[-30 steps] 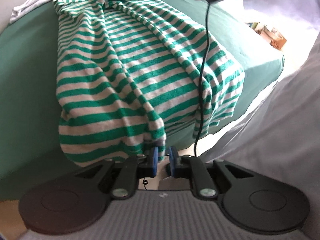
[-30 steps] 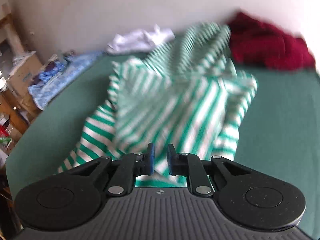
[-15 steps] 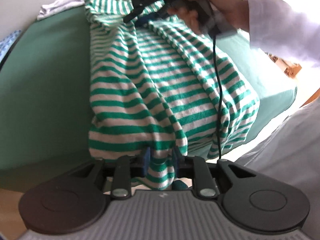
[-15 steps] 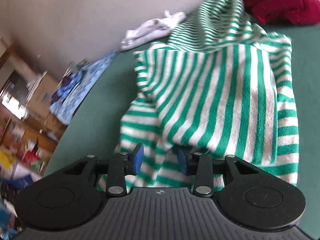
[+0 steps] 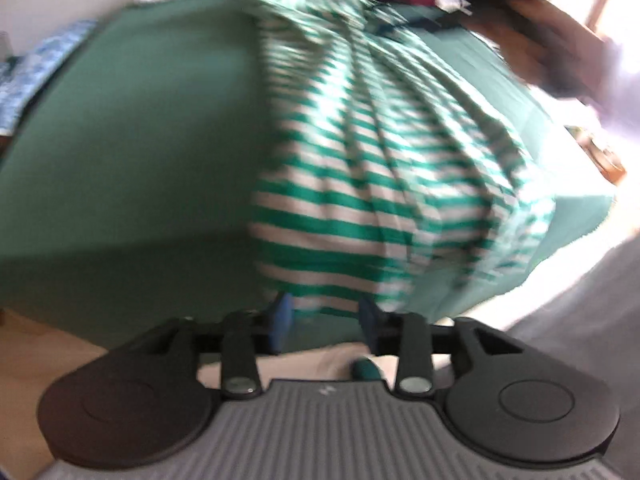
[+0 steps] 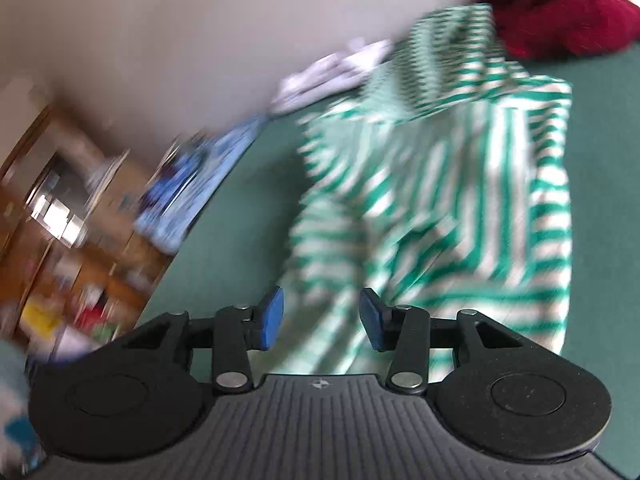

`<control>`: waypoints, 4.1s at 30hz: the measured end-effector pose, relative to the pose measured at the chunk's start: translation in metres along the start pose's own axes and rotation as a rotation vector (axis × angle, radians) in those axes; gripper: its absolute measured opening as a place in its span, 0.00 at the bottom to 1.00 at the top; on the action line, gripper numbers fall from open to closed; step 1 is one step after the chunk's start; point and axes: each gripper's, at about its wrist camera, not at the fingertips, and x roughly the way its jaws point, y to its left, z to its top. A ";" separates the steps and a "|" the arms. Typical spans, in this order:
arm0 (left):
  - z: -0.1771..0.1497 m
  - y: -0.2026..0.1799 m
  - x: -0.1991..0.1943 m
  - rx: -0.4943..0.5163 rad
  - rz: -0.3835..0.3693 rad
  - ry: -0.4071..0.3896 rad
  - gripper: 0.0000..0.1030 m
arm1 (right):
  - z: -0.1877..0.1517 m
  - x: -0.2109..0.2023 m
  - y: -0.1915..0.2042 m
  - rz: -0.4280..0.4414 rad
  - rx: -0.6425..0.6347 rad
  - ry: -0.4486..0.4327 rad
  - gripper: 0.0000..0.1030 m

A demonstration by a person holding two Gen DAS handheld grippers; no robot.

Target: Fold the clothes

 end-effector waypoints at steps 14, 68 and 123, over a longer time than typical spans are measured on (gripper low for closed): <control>0.002 0.048 0.058 0.229 -0.357 0.055 0.24 | -0.131 -0.017 0.066 0.046 0.011 0.272 0.45; -0.007 0.028 0.021 0.259 -0.452 0.111 0.06 | -0.205 0.001 0.079 -0.105 -0.039 0.052 0.05; 0.072 -0.024 0.046 0.163 -0.112 -0.219 0.47 | -0.151 -0.071 0.015 -0.371 -0.002 -0.268 0.21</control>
